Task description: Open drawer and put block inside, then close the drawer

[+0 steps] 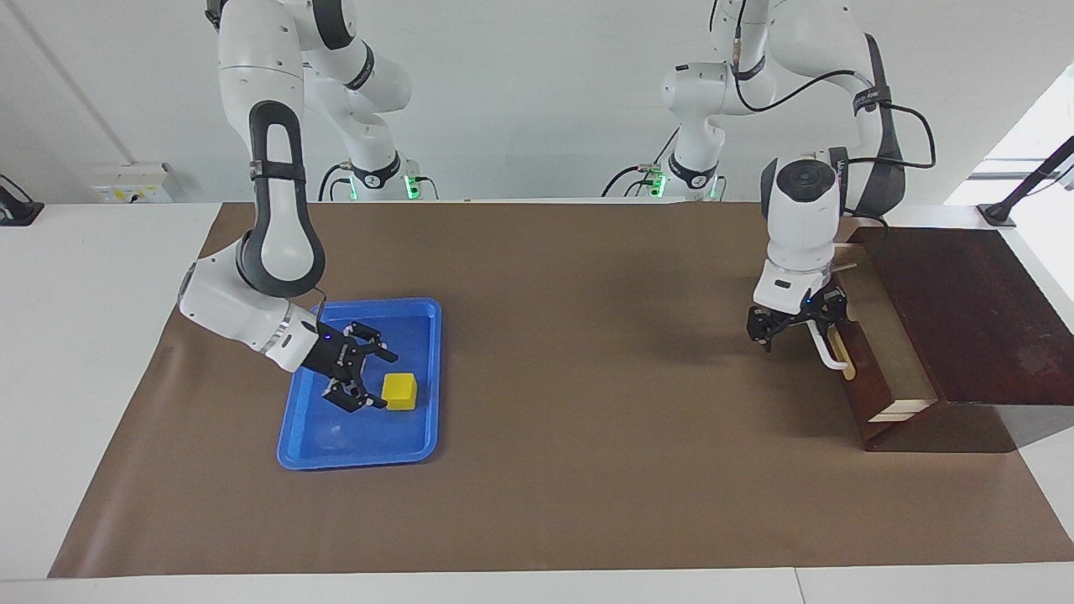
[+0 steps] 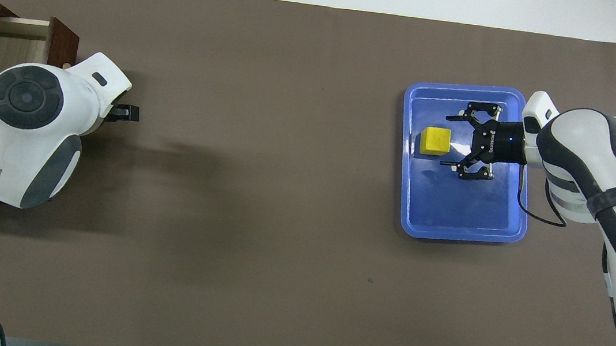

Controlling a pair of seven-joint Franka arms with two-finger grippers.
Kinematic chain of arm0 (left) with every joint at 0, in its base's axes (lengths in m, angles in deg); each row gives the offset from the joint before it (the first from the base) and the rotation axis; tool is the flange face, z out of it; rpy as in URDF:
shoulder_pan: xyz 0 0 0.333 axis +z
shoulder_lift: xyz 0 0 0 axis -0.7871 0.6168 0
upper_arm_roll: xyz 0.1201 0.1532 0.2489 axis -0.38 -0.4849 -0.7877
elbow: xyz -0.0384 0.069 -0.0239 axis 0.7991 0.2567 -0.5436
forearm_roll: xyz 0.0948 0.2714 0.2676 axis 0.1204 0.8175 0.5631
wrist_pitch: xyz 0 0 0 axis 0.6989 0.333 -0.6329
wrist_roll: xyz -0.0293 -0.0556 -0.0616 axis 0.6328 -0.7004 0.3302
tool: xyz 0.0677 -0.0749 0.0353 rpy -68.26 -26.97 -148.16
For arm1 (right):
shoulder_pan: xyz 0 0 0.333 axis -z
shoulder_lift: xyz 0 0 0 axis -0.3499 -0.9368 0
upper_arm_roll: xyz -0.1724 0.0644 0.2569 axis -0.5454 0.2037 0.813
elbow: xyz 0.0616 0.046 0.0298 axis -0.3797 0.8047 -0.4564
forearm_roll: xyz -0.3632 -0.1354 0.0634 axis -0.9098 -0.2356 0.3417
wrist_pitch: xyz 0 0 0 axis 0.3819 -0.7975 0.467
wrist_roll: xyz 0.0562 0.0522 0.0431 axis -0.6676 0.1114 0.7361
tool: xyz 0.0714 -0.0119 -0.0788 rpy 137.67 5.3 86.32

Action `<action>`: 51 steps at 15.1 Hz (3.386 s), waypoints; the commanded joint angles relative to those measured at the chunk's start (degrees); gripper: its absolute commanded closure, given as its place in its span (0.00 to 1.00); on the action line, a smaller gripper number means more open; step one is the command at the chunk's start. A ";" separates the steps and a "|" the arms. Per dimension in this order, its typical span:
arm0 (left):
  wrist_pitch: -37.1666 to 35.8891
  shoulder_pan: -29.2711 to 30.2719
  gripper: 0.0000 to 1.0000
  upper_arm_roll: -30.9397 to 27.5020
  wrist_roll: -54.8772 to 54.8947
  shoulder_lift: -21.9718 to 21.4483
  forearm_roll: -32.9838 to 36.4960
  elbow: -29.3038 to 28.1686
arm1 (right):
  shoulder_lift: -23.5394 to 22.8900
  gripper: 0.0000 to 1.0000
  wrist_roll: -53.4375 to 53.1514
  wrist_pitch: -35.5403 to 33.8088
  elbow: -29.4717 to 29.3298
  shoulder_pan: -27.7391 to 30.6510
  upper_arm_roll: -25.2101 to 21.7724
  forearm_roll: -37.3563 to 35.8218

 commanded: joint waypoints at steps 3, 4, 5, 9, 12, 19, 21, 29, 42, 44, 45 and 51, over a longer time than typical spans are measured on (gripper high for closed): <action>-1.79 -6.24 0.00 -0.45 -5.74 0.28 -5.14 1.42 | 0.19 0.00 1.38 -0.88 2.19 0.14 0.03 1.71; -1.61 -6.42 0.00 -0.45 -6.18 0.28 -5.23 1.42 | 0.19 0.00 1.38 -1.15 2.20 0.14 0.03 1.80; -1.53 -7.03 0.00 -0.36 -6.88 0.28 -5.49 1.42 | 0.19 0.00 1.47 -1.15 2.20 0.14 0.03 1.80; -2.13 -8.00 0.00 -0.45 -7.51 1.07 -8.30 3.53 | -0.43 0.00 1.39 -1.85 1.67 0.93 0.03 1.80; -3.71 -8.44 0.00 -0.45 -7.42 0.99 -8.31 3.62 | -0.43 0.05 1.47 -1.85 1.67 1.02 0.03 1.89; -26.99 -8.27 0.00 -0.80 -14.59 7.84 -16.21 27.51 | -0.52 1.00 1.47 0.17 1.32 0.50 0.03 4.00; -28.94 -8.44 0.00 -0.80 -21.01 6.71 -16.65 28.93 | -0.52 1.00 1.21 -0.09 0.36 0.58 0.03 4.00; -47.65 -8.96 0.00 -0.27 -62.91 1.87 -22.28 39.12 | 0.89 1.00 -13.96 -12.65 -10.79 -0.29 0.03 -1.44; -28.42 -13.97 0.00 -0.80 -91.00 2.65 -19.22 26.21 | 3.62 1.00 -36.59 -6.09 -20.22 -22.43 0.21 -2.23; -28.59 -14.77 0.00 -0.80 -92.75 3.62 -18.76 26.56 | 3.44 1.00 -36.59 -2.84 -20.22 -25.33 0.21 -2.59; -28.59 -15.21 0.00 -0.80 -93.63 4.23 -18.68 26.82 | 3.44 1.00 -36.59 -1.51 -20.22 -26.56 0.21 -2.68; -28.59 -19.07 0.00 -0.63 -98.30 6.96 -19.12 28.40 | 2.91 1.00 -37.29 3.77 -19.51 -29.74 0.21 -2.59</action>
